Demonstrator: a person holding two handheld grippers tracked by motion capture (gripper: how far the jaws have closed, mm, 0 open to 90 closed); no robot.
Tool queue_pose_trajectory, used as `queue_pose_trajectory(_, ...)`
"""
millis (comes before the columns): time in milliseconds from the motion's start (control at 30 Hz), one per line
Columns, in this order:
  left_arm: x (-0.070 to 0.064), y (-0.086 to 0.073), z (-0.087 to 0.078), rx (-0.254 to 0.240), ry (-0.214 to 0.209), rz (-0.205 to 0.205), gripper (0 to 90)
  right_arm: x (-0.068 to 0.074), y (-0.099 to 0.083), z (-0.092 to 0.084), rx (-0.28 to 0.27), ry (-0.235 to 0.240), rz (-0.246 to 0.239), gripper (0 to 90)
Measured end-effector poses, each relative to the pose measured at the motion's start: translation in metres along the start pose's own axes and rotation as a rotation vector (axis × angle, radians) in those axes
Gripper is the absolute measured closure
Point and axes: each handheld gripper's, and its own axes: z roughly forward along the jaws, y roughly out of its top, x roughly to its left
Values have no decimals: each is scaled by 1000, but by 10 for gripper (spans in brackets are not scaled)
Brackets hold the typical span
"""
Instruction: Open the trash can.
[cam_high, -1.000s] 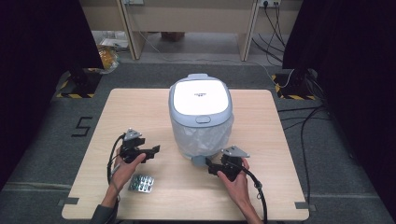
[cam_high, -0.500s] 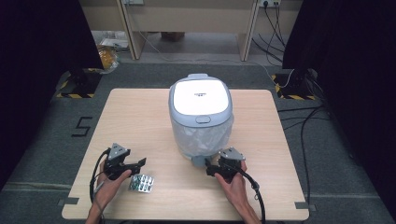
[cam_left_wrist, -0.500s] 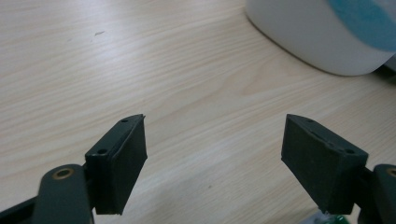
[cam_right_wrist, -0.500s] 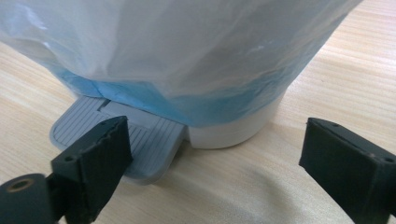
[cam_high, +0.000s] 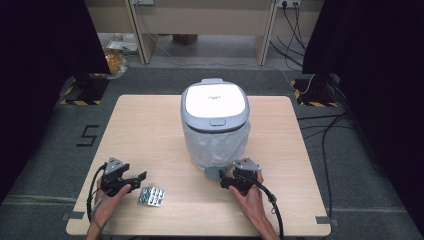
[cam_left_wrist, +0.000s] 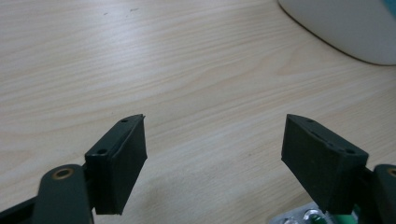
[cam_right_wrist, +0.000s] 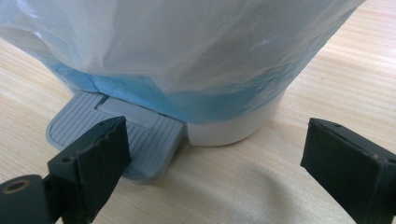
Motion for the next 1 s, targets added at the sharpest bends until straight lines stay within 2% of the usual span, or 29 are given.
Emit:
queue_pose_trajectory(133, 8, -5, 1, 27, 18, -13, 215, 1, 0, 1, 19, -7, -13, 78)
queue_pose_trajectory(233, 13, -6, 1, 29, 24, -30, 211, 1, 1, 3, 34, -4, -12, 78)
queue_pose_trajectory(267, 13, -6, 1, 29, 24, -30, 211, 1, 1, 3, 41, -3, -9, 79)
queue_pose_trajectory(300, 17, -8, 0, 38, 48, -32, 211, 1, 1, 3, 44, -2, -9, 78)
queue_pose_trajectory(467, 22, -14, 1, 74, 76, -26, 210, 3, 2, 5, 62, -13, -27, 79)
queue_pose_trajectory(567, 25, -19, 1, 96, 89, -24, 209, 3, 2, 5, 66, -10, -20, 79)
queue_pose_trajectory(700, 26, -22, 1, 87, 99, -5, 197, 3, 2, 5, 66, -11, -19, 79)
queue_pose_trajectory(800, 27, -22, 2, 82, 96, -6, 186, 4, 1, 5, 65, -19, -29, 79)
queue_pose_trajectory(1000, 27, -22, 2, 83, 97, -5, 183, 4, 1, 5, 66, -16, -17, 79)
